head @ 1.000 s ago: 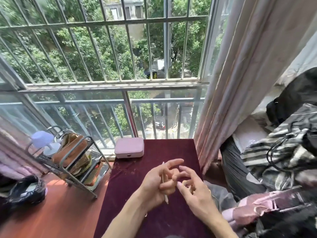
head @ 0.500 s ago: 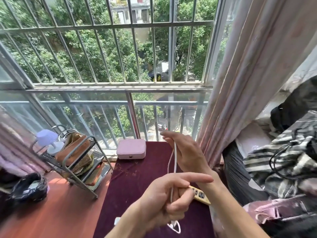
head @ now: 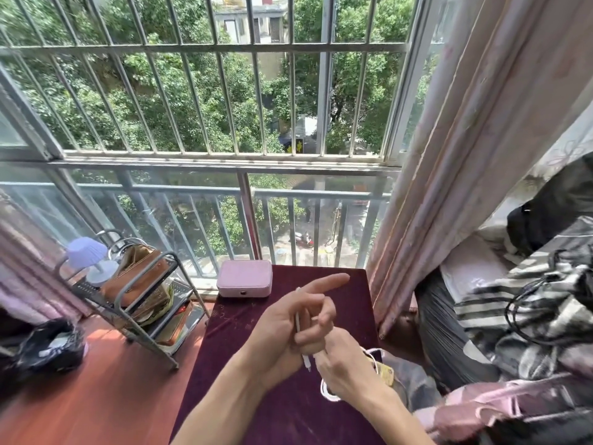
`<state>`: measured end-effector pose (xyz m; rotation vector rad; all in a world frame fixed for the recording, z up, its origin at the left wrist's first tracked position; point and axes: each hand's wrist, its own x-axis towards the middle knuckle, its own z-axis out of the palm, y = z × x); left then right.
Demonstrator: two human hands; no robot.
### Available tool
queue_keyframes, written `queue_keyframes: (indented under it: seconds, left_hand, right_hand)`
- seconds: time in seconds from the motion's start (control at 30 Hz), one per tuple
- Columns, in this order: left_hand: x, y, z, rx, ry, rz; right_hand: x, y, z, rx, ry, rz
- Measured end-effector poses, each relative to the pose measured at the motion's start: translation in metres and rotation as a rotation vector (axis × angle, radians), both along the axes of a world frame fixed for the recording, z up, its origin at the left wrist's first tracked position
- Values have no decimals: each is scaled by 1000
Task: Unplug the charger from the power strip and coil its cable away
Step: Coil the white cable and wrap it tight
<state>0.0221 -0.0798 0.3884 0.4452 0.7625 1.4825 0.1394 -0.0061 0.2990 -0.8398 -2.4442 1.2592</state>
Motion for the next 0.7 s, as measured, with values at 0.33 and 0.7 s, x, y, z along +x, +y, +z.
queue_keyframes:
  seconds: [0.33,0.7]
  left_hand:
    - [-24,10,-24,-96,39,21]
    - [-55,6,-32,-133,272,-34]
  right_hand:
    - [27,-21,10,168,-165,187]
    - [45,-11,64,578,-160,340]
